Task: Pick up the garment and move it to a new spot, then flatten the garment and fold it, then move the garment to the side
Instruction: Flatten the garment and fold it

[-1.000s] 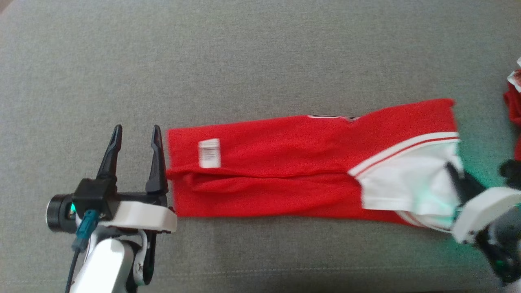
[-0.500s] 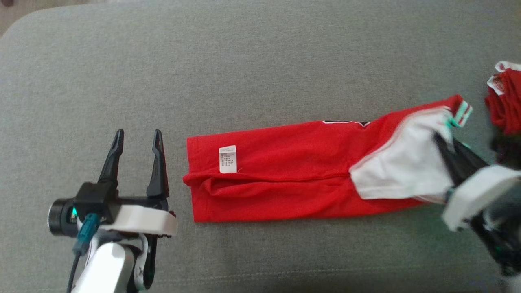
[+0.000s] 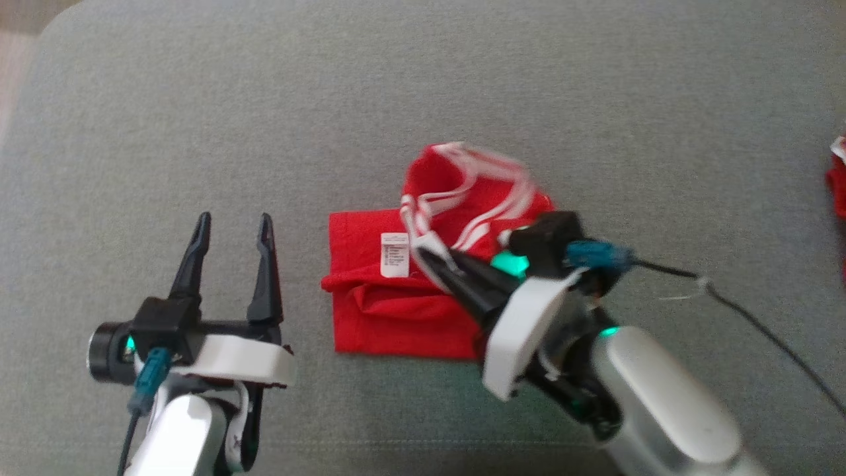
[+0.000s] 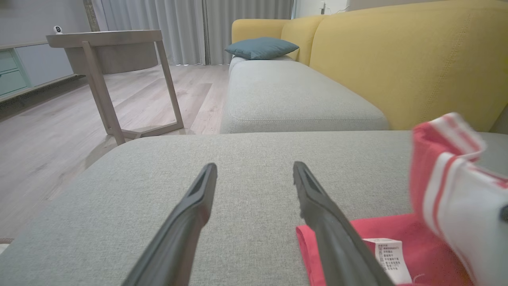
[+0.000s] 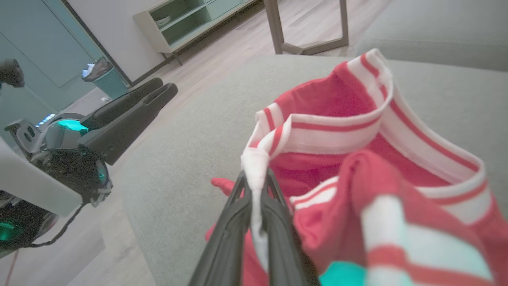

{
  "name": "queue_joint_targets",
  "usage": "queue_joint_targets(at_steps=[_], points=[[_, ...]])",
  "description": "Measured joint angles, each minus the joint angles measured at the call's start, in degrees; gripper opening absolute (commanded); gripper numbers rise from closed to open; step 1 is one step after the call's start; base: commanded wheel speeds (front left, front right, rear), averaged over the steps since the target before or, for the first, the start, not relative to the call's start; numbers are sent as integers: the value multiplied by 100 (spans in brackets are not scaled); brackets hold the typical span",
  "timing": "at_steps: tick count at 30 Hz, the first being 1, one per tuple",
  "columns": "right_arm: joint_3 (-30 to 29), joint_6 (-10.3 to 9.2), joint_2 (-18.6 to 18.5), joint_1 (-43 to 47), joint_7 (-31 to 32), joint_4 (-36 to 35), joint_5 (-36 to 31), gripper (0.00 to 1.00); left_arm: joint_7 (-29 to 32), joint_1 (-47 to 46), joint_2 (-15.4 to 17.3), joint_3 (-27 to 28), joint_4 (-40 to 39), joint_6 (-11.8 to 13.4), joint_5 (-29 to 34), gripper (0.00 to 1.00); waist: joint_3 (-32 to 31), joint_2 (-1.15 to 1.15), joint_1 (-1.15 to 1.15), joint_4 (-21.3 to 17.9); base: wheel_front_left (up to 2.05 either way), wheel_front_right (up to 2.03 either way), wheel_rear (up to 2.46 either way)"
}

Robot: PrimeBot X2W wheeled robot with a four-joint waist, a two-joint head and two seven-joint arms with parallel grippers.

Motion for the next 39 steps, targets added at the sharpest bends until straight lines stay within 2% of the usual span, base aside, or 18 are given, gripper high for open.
queue_joint_targets(at_steps=[4, 11, 12, 13, 14, 20, 23, 29, 35, 39], points=[[549, 0, 336, -285, -483, 902, 252, 0, 0, -104, -76, -81, 15, -46, 4, 100, 100, 0, 0, 165, 0, 0, 0], [1059, 0, 426, -599, -1057, 1695, 505, 0, 0, -140, -100, -81, 51, -76, 7, 100, 240, 0, 0, 253, 0, 0, 0], [1114, 0, 438, -644, -1129, 1781, 519, 21, 0, -143, -104, -81, 59, -76, 12, 100, 251, 0, 0, 248, 0, 0, 0], [1170, 0, 445, -690, -1198, 1851, 535, 73, 0, -149, -110, -81, 69, -77, 35, 100, 258, 0, 0, 241, 0, 0, 0], [1225, 0, 447, -731, -1300, 1896, 560, 100, 0, -158, -114, -80, 74, -77, 57, 100, 262, 0, 0, 234, 0, 0, 0], [1225, 0, 461, -938, -2347, 1663, 573, 100, 0, -215, -123, -70, 119, -77, 99, 100, 237, 0, 0, 161, 0, 0, 0], [871, 0, 374, -934, -2780, 1403, 568, 100, 0, -214, -123, -62, 131, -76, 105, 100, 186, 0, 0, 114, 0, 0, 0], [-758, 0, -52, -461, -3056, 1011, 64, 100, 0, -201, -118, -37, 140, -69, 108, 100, 92, 0, 0, 12, 0, 0, 0], [-2273, 0, -205, 578, -2950, 525, -557, 100, 0, -182, -82, 58, 153, -41, 122, 100, -1, 0, 0, -96, 0, 0, 0], [-2825, 0, -198, 1071, -2782, 278, -747, 100, 0, -168, -66, 73, 172, -38, 122, 100, -60, 0, 0, -140, 0, 0, 0]])
